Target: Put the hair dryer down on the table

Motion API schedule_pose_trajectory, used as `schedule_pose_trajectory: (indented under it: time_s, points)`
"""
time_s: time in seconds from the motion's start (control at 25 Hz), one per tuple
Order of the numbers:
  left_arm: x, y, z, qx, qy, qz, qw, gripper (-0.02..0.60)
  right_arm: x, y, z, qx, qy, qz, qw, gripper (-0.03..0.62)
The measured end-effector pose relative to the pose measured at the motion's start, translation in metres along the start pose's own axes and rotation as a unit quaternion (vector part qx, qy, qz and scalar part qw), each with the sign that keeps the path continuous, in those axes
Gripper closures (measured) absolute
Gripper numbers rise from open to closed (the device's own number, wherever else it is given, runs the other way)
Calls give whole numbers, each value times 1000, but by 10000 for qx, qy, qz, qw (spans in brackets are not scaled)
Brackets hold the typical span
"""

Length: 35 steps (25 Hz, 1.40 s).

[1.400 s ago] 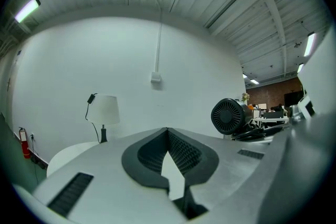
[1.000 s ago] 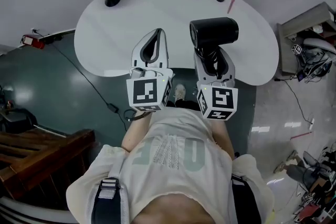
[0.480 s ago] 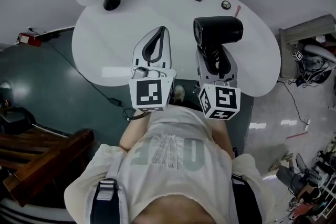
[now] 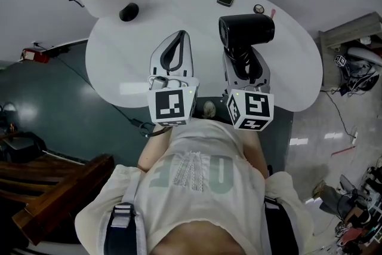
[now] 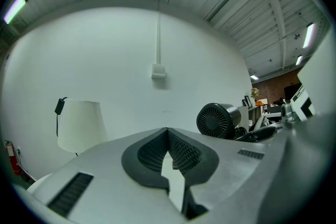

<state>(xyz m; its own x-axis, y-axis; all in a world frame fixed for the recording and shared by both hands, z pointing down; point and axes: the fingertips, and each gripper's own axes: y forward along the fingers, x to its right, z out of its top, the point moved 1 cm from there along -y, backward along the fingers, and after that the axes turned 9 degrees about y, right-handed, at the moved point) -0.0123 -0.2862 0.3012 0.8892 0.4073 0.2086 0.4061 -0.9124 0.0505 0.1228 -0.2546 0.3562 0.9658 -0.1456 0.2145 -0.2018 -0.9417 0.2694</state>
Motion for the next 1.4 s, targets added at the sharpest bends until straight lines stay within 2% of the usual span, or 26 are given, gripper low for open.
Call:
schedule_pose_trajectory:
  time_s: [0.24, 0.36, 0.6, 0.84, 1.04, 1.24, 1.4]
  points:
    - [-9, 0, -8, -156, 5, -1, 9999, 575, -4, 23, -16, -338, 6, 50, 9994, 338]
    - [-13, 1, -12, -201, 44, 11, 9998, 575, -4, 37, -37, -727, 52, 9, 9973, 339]
    - [-22, -6, -17, -271, -128, 16, 9996, 575, -3, 58, -83, -1418, 120, -57, 9898, 338]
    - [-37, -8, -14, -245, -55, 151, 9996, 575, 3, 81, -129, -2026, 244, -199, 9788, 338]
    - [-42, -10, -9, -165, 47, 222, 9996, 575, 9, 93, -169, -2517, 543, -318, 9658, 338]
    - [-41, -11, -8, -166, 138, 181, 9996, 575, 18, 99, -197, -2920, 90, -548, 9548, 338]
    - [-43, -10, -7, -168, 144, 218, 9995, 575, 24, 101, -208, -3067, 303, -664, 9490, 338]
